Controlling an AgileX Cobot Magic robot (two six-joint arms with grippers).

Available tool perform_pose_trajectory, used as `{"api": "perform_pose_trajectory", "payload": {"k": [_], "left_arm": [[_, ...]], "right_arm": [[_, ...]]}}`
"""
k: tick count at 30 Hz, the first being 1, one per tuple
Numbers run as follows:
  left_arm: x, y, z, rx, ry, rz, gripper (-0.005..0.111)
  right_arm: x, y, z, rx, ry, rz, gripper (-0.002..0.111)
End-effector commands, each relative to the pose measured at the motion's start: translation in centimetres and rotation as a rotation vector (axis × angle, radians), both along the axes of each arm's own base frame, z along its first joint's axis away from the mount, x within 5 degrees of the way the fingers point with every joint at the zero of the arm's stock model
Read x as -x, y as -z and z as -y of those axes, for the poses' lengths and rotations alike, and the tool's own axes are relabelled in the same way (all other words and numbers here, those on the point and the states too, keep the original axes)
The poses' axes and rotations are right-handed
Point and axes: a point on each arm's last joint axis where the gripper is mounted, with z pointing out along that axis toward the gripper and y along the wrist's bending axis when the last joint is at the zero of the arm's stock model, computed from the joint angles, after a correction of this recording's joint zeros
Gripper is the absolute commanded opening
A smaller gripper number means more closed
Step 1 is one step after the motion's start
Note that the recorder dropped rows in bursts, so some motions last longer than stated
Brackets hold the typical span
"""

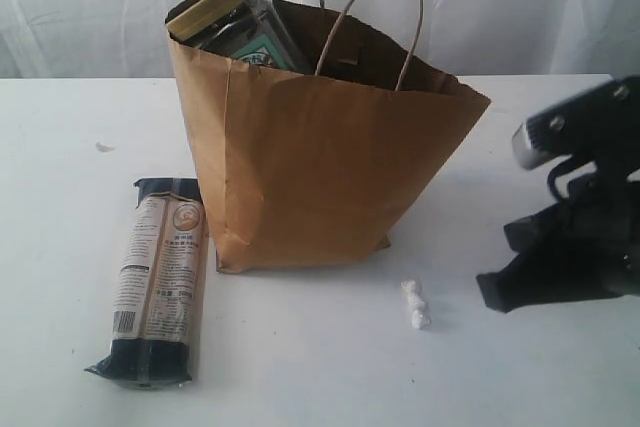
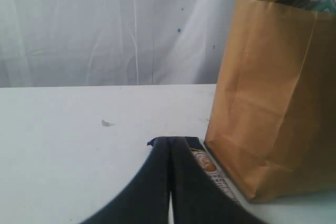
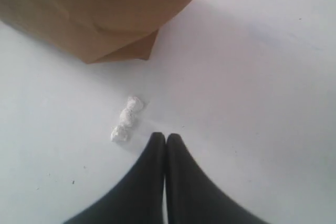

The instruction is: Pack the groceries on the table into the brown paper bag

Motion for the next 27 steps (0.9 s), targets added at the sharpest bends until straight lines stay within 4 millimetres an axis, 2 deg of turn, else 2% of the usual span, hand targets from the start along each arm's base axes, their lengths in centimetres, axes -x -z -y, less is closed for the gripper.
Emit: {"api": "perform_pose_trajectory", "payload": {"k": [1,4,6,7,9,11,15,18,27], "left_arm": [[0.0,0.1,0.0,-0.009,0.004,-0.002,0.0],[0.0,0.1,0.0,-0.009,0.004,-0.002,0.0],[0.0,0.1,0.0,-0.009,0.004,-0.002,0.0],[0.0,0.1,0.0,-0.009,0.004,-0.002,0.0],[0.0,0.1,0.0,-0.009,0.004,-0.002,0.0],[0.0,0.1,0.1,-0.009,0.008,-0.002,0.0],[0.0,0.1,0.1,-0.009,0.01,-0.002,0.0],[0.0,0.1,0.1,-0.009,0.012,-0.002,0.0],[0.0,0.1,0.1,-0.009,0.012,-0.002,0.0]], "right_arm": [[-1.0,2.2,-1.0,-0.01,-0.068,0.048,0.0],[-2.0,3.5,-1.8,0.014,-0.112,0.049,0.003],[-2.7,4.8,-2.3,0.035,-0.131,0.02,0.01],[-3.1,5.6,-2.5,0.047,-0.133,-0.007,0.016],[-4.1,8.6,-3.2,0.101,-0.136,-0.118,0.037],[-5.3,9.2,-3.9,0.105,-0.134,-0.136,0.044],[-7.6,9.1,-5.2,0.077,-0.094,-0.151,0.047],[-8.6,10.1,-5.8,0.084,-0.087,-0.181,0.047],[-9.2,12.0,-6.3,0.069,-0.088,-0.196,0.047]]}}
